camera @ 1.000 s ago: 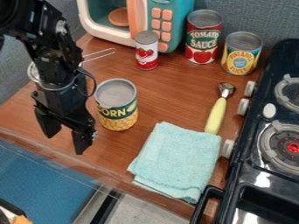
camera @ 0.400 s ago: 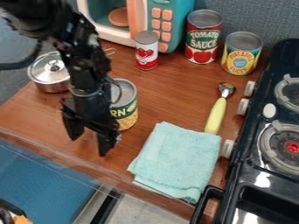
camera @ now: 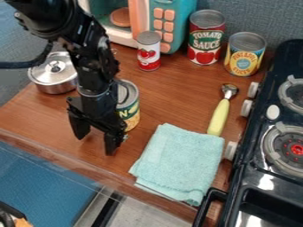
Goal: Pushes the corn can to the top of the table
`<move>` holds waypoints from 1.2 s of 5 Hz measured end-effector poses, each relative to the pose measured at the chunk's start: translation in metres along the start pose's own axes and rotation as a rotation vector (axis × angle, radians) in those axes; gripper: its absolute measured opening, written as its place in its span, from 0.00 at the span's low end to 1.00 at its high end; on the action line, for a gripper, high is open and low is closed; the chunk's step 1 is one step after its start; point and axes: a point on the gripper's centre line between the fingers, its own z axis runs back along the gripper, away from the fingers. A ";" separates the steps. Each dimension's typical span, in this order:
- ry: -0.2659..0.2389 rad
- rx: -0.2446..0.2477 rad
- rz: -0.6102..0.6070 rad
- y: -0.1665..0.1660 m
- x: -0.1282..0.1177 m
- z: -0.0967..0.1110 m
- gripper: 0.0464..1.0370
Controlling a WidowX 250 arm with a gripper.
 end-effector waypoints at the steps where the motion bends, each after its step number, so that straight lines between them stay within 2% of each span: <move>1: -0.010 -0.006 0.014 0.002 0.011 0.003 0.96; 4: -0.034 -0.010 0.061 0.013 0.048 0.003 0.96; 6: -0.057 -0.002 0.060 0.005 0.074 -0.001 0.96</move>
